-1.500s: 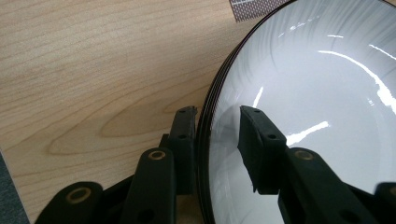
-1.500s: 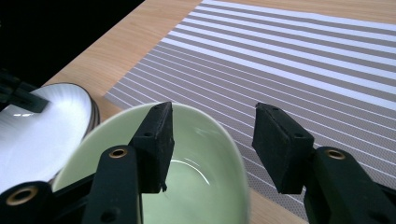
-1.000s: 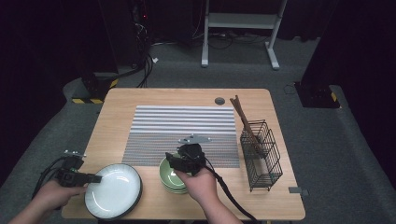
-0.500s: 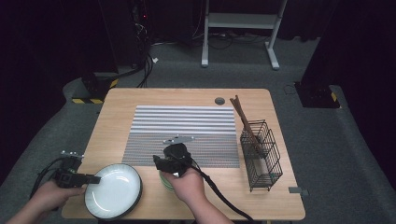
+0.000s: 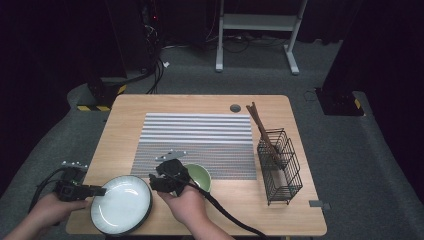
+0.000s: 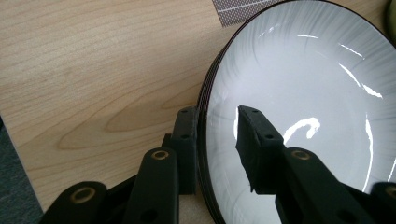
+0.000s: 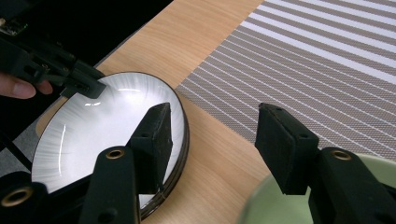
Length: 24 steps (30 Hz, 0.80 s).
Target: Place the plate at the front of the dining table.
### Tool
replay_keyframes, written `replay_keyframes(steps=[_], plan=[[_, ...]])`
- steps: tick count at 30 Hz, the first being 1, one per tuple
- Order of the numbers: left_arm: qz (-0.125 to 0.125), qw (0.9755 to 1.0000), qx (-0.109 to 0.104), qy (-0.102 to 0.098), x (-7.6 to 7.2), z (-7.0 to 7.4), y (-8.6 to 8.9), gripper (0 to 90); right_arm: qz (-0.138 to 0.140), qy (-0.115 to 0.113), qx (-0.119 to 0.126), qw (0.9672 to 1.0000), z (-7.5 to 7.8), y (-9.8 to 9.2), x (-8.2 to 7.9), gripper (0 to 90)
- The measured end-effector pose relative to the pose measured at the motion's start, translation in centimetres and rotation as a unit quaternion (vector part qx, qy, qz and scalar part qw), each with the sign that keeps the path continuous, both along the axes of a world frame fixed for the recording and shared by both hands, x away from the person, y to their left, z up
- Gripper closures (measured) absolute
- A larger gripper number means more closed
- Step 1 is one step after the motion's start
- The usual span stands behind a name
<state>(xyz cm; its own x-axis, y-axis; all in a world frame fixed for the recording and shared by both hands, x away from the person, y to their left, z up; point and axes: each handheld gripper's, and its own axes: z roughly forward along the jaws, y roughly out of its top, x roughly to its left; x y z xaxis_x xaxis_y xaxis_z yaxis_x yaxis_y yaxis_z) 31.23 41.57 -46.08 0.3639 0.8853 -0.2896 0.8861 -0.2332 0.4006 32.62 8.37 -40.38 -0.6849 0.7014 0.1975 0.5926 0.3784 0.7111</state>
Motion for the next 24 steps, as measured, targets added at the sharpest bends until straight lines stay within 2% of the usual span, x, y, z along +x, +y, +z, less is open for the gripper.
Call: replay_keyframes(steps=[6, 10, 18, 24], plan=[[0.0, 1.0, -0.002, -0.007, -0.2, 0.1, 0.2, 68.4, 0.007, 0.005, -0.005, 0.9999, -0.4, 1.5, -0.9, 43.9], [0.004, 0.9999, -0.01, -0.007, -0.4, 0.1, 0.3, 68.9, 0.01, 0.012, -0.008, 0.9998, -0.7, 2.2, -1.3, 44.4], [0.004, 0.9999, -0.012, -0.008, -0.4, -0.1, 0.3, 70.7, 0.016, 0.019, -0.007, 0.9997, -1.1, 3.5, -2.0, 44.6], [0.003, 0.9998, -0.013, -0.012, -0.5, -0.2, 0.4, 70.8, 0.023, 0.025, -0.018, 0.9993, -2.0, 4.2, -2.5, 43.9]])
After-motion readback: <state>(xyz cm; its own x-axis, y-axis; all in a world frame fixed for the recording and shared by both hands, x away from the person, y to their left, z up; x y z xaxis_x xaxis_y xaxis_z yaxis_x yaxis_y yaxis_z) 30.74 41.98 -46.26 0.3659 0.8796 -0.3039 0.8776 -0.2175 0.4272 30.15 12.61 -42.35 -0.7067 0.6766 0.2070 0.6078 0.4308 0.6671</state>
